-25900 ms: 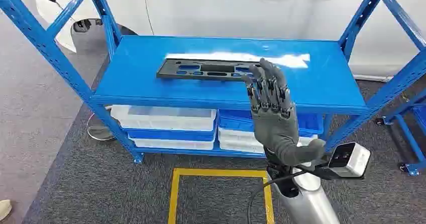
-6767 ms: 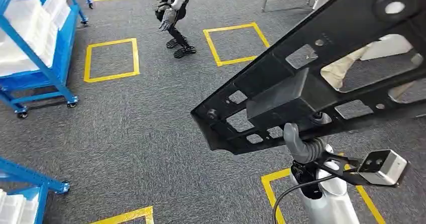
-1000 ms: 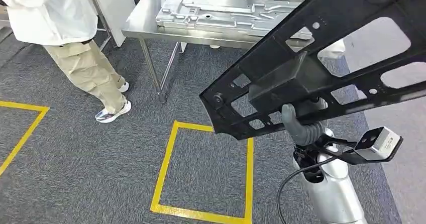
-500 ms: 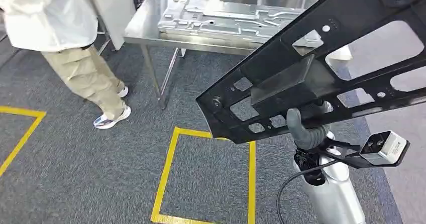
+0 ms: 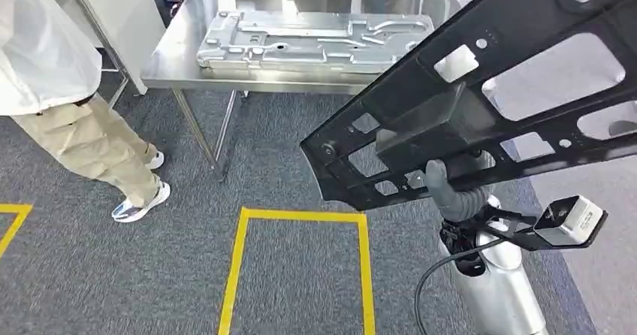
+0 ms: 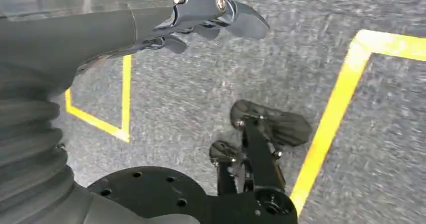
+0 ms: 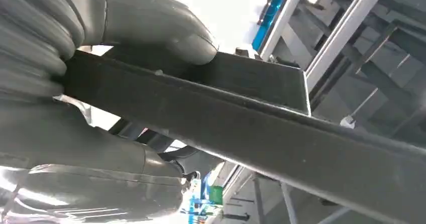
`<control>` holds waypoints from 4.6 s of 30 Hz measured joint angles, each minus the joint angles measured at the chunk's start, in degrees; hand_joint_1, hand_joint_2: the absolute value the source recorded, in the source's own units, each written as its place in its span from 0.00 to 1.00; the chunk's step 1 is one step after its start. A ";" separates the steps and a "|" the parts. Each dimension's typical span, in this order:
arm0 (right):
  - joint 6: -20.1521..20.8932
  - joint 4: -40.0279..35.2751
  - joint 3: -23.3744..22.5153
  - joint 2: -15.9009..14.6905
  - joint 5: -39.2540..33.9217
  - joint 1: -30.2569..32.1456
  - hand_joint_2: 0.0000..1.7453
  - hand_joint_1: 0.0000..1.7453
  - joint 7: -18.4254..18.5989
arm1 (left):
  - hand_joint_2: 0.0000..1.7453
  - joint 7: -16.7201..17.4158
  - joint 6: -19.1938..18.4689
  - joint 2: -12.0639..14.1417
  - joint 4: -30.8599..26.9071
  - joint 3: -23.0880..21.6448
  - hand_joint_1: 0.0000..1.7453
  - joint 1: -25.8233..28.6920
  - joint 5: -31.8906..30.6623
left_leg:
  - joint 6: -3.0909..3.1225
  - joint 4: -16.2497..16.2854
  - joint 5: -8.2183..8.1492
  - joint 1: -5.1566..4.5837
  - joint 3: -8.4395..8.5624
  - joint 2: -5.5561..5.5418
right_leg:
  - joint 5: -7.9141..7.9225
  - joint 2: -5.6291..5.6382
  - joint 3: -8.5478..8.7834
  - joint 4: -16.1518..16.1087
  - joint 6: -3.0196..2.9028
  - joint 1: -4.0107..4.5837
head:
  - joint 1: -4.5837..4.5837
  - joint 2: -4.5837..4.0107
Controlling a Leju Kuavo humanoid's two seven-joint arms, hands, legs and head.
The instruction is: Take the parts from the cabinet and place them on the table.
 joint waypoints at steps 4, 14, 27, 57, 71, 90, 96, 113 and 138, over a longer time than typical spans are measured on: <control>-0.28 -0.11 0.02 0.00 0.20 0.01 1.00 1.00 -0.02 | 1.00 -0.05 0.00 0.02 0.00 0.04 0.00 -0.15 -0.02 | 1.68 -0.84 0.33 0.25 1.91 -0.29 | -0.31 -0.11 0.21 1.69 1.34 -0.17 | -0.04 0.02; -0.17 0.26 0.04 0.07 0.22 -0.44 1.00 1.00 -0.06 | 1.00 -0.05 0.22 0.00 0.02 0.26 0.00 -0.10 0.42 | 1.67 -1.16 -4.30 0.17 6.96 -0.65 | 7.83 -0.86 -8.79 1.32 0.65 0.05 | 0.57 0.02; 1.07 0.28 0.07 0.28 -1.25 -1.04 1.00 1.00 -1.22 | 1.00 -0.37 0.72 0.05 0.04 1.07 0.00 -0.24 0.20 | -0.99 10.10 -6.58 0.46 -2.70 -0.68 | 2.06 1.21 -1.92 -0.16 -0.84 -0.06 | 0.00 0.00; -0.19 1.22 0.61 1.62 0.22 -3.05 1.00 1.00 -0.02 | 1.00 -0.53 1.09 0.24 0.07 3.43 0.00 -0.13 0.52 | -0.97 12.65 -8.95 0.21 -3.07 -0.97 | 1.92 0.10 -2.72 0.51 -1.25 0.15 | 0.24 0.00; -4.98 -0.90 0.90 0.70 6.64 -1.12 1.00 1.00 5.60 | 1.00 -0.11 1.95 0.31 0.05 4.50 0.00 0.05 0.00 | 1.90 -1.26 -0.88 0.02 4.02 -1.04 | -5.75 -0.13 -12.05 17.80 2.44 -0.65 | 0.57 0.02; -5.59 -2.84 1.16 0.02 7.30 -0.08 1.00 1.00 5.68 | 1.00 0.28 1.95 0.05 0.04 4.61 0.00 -0.14 -0.39 | -0.13 0.97 2.69 0.20 -0.10 -0.91 | 1.58 -0.38 -1.92 0.54 -1.17 0.22 | -0.11 0.00; -5.38 -3.17 1.27 0.02 7.58 0.12 1.00 1.00 5.57 | 1.00 0.30 2.12 -0.04 0.04 4.74 0.00 -0.13 -0.39 | 1.33 -1.34 1.20 0.11 1.92 -0.96 | 0.46 -0.34 -1.71 2.35 0.89 0.14 | 0.03 0.00; -5.29 -4.77 1.79 0.13 10.01 -0.81 1.00 1.00 6.08 | 1.00 0.17 2.10 -0.37 0.04 5.81 0.00 -0.49 0.28 | -0.87 6.67 -5.86 0.31 2.49 -0.93 | 4.24 -0.79 -5.27 0.54 -1.27 -0.43 | -0.06 0.02; -10.91 -14.60 -0.92 -3.65 24.90 -7.79 1.00 1.00 10.91 | 1.00 1.11 2.62 -0.30 0.04 7.69 0.00 -0.06 -0.55 | 0.62 -0.79 -2.14 0.02 4.63 -1.22 | 4.73 -0.60 -7.66 1.58 0.30 0.35 | 0.33 0.02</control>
